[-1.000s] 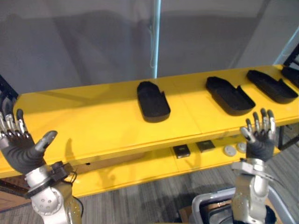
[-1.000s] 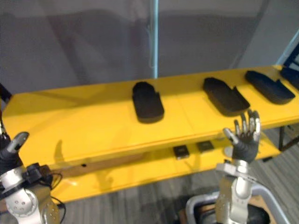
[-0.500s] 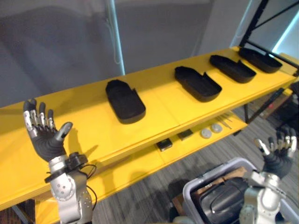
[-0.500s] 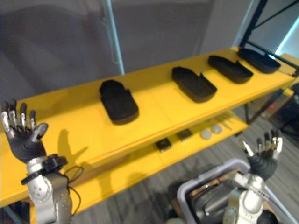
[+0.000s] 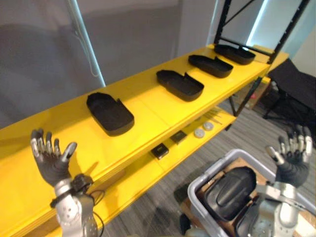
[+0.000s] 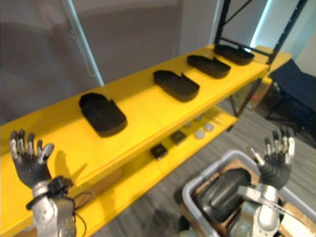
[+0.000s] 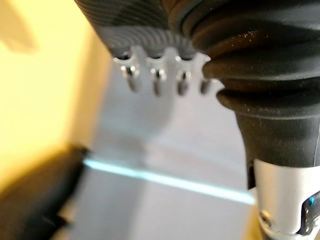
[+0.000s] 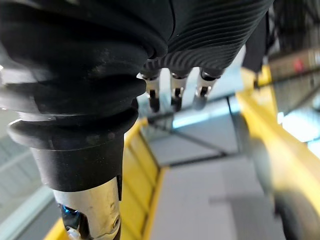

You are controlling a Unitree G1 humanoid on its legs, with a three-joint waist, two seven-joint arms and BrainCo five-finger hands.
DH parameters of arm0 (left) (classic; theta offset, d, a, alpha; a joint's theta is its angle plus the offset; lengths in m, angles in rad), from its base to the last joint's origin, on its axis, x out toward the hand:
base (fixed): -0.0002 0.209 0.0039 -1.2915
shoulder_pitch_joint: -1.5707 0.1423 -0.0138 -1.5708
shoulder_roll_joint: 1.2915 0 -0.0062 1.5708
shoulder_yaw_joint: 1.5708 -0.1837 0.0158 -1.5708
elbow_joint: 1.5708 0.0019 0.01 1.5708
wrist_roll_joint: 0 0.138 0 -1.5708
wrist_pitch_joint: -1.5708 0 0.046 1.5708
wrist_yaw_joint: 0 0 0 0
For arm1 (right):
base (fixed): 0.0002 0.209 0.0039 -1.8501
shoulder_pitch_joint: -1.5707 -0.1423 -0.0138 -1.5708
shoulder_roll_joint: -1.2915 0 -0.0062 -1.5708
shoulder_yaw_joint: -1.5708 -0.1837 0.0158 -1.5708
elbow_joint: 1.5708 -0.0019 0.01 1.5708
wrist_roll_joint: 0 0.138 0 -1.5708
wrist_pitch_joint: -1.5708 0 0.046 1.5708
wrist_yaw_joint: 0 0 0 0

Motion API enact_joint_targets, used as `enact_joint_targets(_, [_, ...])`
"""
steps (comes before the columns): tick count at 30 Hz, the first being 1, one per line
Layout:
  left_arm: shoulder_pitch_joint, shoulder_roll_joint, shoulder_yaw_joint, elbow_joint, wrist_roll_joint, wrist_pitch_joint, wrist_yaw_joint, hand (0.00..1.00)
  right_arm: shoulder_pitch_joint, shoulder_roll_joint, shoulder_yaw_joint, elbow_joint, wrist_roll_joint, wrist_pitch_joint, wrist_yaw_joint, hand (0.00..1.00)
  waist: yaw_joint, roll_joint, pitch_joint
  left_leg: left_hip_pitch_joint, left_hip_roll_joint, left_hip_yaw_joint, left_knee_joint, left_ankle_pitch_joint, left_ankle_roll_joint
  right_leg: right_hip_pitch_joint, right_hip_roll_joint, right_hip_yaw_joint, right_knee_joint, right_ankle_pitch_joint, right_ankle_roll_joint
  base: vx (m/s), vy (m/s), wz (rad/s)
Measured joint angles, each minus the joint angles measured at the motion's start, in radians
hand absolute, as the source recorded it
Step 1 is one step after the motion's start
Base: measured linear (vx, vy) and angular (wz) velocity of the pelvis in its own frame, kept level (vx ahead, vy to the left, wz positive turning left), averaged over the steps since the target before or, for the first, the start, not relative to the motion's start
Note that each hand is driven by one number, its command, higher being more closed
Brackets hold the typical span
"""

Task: Walk over and take plastic housings, then place them on the shelf

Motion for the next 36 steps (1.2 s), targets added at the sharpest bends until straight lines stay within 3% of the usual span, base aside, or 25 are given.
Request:
enact_joint_targets(5, [0.043, -0.012, 0.033, -0.030, -0.001, -0.108, 0.001, 0.00, 0.000, -0.007, 0.063, 0.000, 0.001, -0.004, 0.013, 0.00, 0.033, -0.017, -0.022, 0.008, -0.012, -0.027, -0.002, 0.009, -0.015, 0.008, -0.012, -0.041, -0.009, 0.050, 0.031, 0.04, 0.011, 0.09])
enact_joint_targets(11, [0.010, -0.004, 0.047, -0.089, 0.010, -0.177, 0.003, 0.00, -0.040, -0.015, 0.143, 0.040, -0.001, -0.002, 0.009, 0.00, 0.049, 0.001, -0.026, 0.007, -0.028, -0.031, -0.008, 0.009, -0.015, 0.023, -0.017, -0.017, -0.076, 0.089, 0.037, 0.01, 0.020, -0.09])
enact_joint_targets(18, [-0.022, 0.006, 0.050, -0.089, 0.043, -0.179, 0.059, 0.00, -0.040, -0.024, 0.152, 0.041, 0.003, -0.002, 0.021, 0.00, 0.053, -0.015, -0.021, -0.018, -0.026, -0.038, 0.015, -0.006, -0.008, 0.002, -0.014, -0.014, -0.084, 0.075, 0.026, -0.06, -0.001, -0.04])
enact_joint_targets(21, [-0.048, 0.012, 0.010, -0.089, 0.096, -0.184, 0.072, 0.00, -0.076, -0.066, 0.148, 0.077, 0.026, -0.005, 0.020, 0.00, 0.061, -0.010, 0.003, -0.074, -0.017, -0.073, 0.104, -0.028, -0.006, -0.039, -0.010, -0.025, -0.001, 0.056, 0.026, -0.05, 0.016, 0.11])
enact_joint_targets(25, [-0.102, 0.023, -0.013, -0.091, 0.118, -0.226, 0.037, 0.00, -0.070, -0.064, 0.145, 0.103, 0.061, -0.005, -0.022, 0.00, 0.057, 0.000, 0.027, -0.057, -0.032, -0.147, 0.177, -0.058, 0.005, -0.048, -0.012, -0.023, 0.134, 0.019, 0.037, -0.04, 0.072, 0.00])
enact_joint_targets(27, [-0.138, 0.065, -0.038, -0.090, 0.115, -0.227, -0.012, 0.00, -0.031, -0.039, 0.142, 0.103, 0.078, -0.006, -0.036, 0.00, 0.040, -0.004, 0.036, -0.052, -0.018, -0.135, 0.220, -0.103, 0.014, -0.050, -0.009, -0.015, 0.157, 0.027, 0.046, -0.14, 0.116, -0.29])
enact_joint_targets(29, [-0.143, 0.103, -0.066, -0.090, 0.123, -0.222, -0.012, 0.00, 0.016, -0.015, 0.140, 0.096, 0.098, -0.012, -0.026, 0.00, 0.030, -0.013, 0.042, -0.056, -0.014, -0.088, 0.266, -0.127, 0.030, -0.048, -0.010, -0.001, 0.130, 0.036, 0.039, -0.26, 0.137, -0.62])
enact_joint_targets(31, [-0.143, 0.114, -0.096, -0.092, 0.148, -0.211, 0.011, 0.00, 0.052, 0.002, 0.138, 0.087, 0.108, -0.012, -0.003, 0.00, 0.018, -0.009, 0.040, -0.058, -0.008, -0.028, 0.230, -0.094, 0.052, -0.053, -0.049, -0.090, 0.111, -0.025, -0.014, -0.27, 0.127, -0.82])
enact_joint_targets(32, [-0.148, 0.110, -0.098, -0.097, 0.158, -0.212, 0.029, 0.00, 0.051, 0.001, 0.150, 0.077, 0.105, -0.012, 0.011, 0.00, 0.016, -0.009, 0.036, -0.055, 0.003, 0.021, 0.181, -0.058, 0.059, -0.096, -0.077, -0.189, 0.175, -0.031, -0.028, -0.18, 0.103, -0.86])
enact_joint_targets(34, [-0.159, 0.111, -0.101, -0.093, 0.157, -0.208, 0.034, 0.00, 0.050, 0.002, 0.169, 0.065, 0.093, -0.029, 0.012, 0.00, 0.017, -0.004, 0.036, -0.035, 0.023, 0.076, 0.103, -0.003, 0.056, -0.121, -0.116, -0.250, 0.344, -0.050, -0.048, -0.17, 0.085, -0.91])
enact_joint_targets(36, [-0.177, 0.111, -0.106, -0.077, 0.158, -0.195, 0.033, 0.00, 0.057, 0.020, 0.168, 0.065, 0.076, -0.056, 0.008, 0.00, 0.005, -0.009, 0.027, -0.030, 0.029, 0.089, 0.038, 0.045, 0.050, -0.103, -0.159, -0.237, 0.504, -0.099, -0.045, -0.07, -0.008, -0.42])
